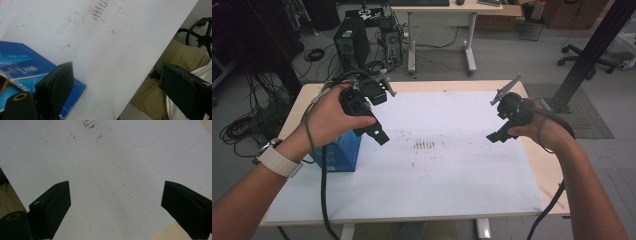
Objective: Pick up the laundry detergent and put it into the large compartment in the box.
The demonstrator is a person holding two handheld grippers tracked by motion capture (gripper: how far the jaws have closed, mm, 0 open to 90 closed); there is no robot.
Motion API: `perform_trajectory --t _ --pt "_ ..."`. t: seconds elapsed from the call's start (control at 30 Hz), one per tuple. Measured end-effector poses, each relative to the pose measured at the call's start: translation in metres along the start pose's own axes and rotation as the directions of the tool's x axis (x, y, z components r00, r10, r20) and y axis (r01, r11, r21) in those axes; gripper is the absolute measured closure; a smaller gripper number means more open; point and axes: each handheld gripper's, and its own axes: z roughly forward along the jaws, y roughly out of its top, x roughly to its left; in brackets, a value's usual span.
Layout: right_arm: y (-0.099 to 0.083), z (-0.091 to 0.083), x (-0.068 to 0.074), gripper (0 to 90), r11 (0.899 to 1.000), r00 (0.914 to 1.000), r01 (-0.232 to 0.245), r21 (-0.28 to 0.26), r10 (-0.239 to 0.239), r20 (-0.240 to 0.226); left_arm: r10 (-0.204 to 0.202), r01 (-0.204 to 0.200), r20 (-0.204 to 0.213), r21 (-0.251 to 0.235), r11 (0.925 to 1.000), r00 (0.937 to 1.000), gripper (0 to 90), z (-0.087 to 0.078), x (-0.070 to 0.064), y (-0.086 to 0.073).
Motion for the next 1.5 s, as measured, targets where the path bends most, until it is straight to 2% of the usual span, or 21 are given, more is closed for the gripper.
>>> perform_trajectory --t 0.27,0.7,1.5 --pt "-0.002 0.001 0.0 9.1 1.0 1.0 -0.003 0.002 0.003 -0.003 0.034 -0.034 0.009 0.009 0.9994 0.9994 12.8 0.005 -0.009 0.005" --pt "-0.002 0.002 0.0 9.1 1.0 1.0 -0.003 0.001 0.003 -0.004 0.087 -0.087 0.02 -0.012 0.9962 0.996 12.4 0.012 -0.022 0.011" --pt "-0.002 0.007 0.0 9.1 1.0 0.9999 -0.004 0.002 0.004 -0.011 0.103 -0.101 0.043 -0.039 0.9941 0.9938 11.4 0.023 -0.025 0.011"
